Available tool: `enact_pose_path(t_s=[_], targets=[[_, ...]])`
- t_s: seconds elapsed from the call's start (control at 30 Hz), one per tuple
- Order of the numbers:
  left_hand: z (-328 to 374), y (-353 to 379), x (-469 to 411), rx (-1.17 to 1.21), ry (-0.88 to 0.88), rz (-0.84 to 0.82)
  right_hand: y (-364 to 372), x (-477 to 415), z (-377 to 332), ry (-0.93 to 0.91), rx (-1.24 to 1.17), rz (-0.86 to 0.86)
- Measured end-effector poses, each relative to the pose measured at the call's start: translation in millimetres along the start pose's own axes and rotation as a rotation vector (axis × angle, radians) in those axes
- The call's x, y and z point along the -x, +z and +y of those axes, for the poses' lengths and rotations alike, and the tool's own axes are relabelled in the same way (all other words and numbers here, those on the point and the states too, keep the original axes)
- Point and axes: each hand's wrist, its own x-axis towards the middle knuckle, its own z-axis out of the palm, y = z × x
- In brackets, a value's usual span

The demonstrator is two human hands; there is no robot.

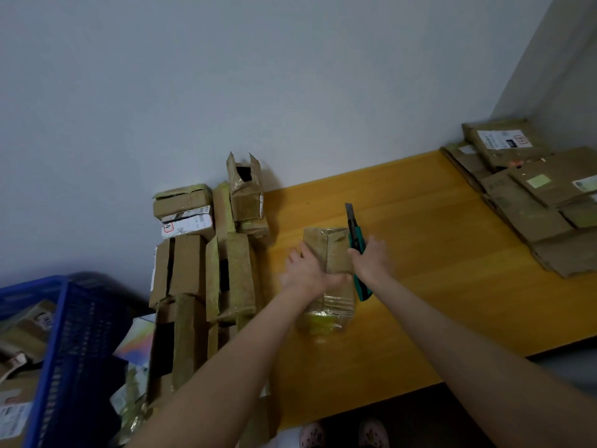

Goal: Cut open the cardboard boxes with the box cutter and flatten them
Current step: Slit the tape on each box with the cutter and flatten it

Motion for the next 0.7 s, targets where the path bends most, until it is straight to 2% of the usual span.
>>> enact_pose_path(t_s=[0.13, 0.27, 0.4, 0.5, 0.57, 0.7], targets=[[21.1, 15.4, 5.1, -0.121, -0.012, -0.075, -3.0, 0.3, -0.9, -0.055, -0.024, 0.032], [28.5, 0.5, -0.3, -0.300, 0.084, -0.107, -9.7, -3.5, -0.4, -0.138, -0.075, 0.059], [29.8, 2.6, 2.7, -0.235, 0.053, -0.138, -16.9, -10.2, 1.7, -0.123, -0.098, 0.084], [33.6, 15.8, 9.7, -0.324, 0.083, -0.128, -17.9, -11.0, 3.7, -0.102, -0.106, 0.046], [27.6, 11.4, 2.4, -0.369, 0.161, -0.134, -17.6, -11.4, 5.2, -0.128, -0.087, 0.043], [-8.5, -21.6, -23.7, -0.632, 0.531, -0.240, -16.3, -8.0, 4.6, -0.171, -0.097, -0.024]])
